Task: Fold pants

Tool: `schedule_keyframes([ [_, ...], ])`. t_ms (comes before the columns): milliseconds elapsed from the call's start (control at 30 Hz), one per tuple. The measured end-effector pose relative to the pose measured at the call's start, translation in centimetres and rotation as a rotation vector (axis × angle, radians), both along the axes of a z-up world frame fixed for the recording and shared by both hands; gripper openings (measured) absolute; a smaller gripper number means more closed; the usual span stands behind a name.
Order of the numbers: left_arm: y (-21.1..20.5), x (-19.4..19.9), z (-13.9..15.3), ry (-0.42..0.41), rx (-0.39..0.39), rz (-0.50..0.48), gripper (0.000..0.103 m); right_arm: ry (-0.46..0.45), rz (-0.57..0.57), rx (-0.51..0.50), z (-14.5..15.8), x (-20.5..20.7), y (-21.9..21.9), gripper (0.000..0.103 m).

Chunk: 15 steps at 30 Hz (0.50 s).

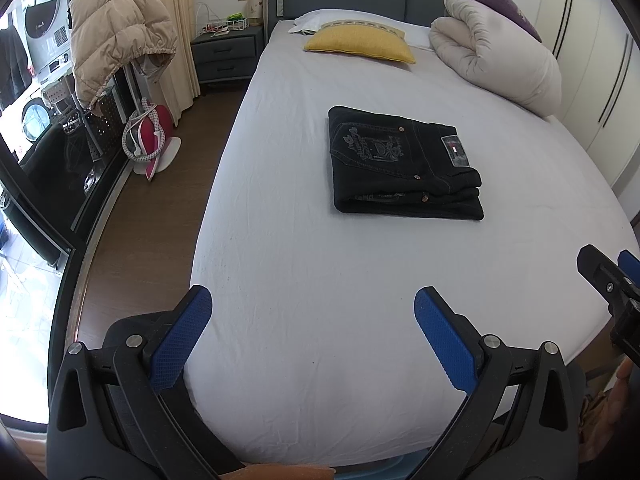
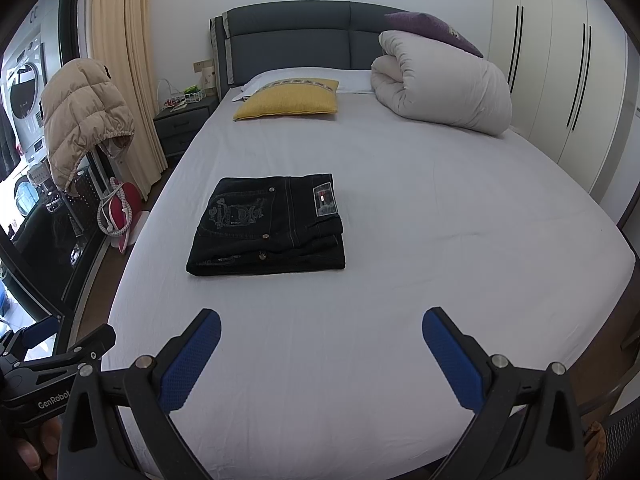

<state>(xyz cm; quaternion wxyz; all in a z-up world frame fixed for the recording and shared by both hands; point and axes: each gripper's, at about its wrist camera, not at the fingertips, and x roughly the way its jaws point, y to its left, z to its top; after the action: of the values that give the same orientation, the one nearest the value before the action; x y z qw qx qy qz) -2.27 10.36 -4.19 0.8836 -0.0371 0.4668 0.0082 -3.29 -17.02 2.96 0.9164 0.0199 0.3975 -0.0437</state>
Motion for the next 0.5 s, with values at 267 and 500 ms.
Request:
schedule_keyframes([
  [267, -0.07, -0.16, -0.28, 0.002, 0.000, 0.002, 0.103, 0.001, 0.000, 0.000, 0.03, 0.02, -0.02, 0.103],
  [500, -0.09, -0.15, -0.29, 0.003, 0.001, 0.002, 0.103, 0.001, 0.001, 0.000, 0.07, 0.05, -0.04, 0.103],
])
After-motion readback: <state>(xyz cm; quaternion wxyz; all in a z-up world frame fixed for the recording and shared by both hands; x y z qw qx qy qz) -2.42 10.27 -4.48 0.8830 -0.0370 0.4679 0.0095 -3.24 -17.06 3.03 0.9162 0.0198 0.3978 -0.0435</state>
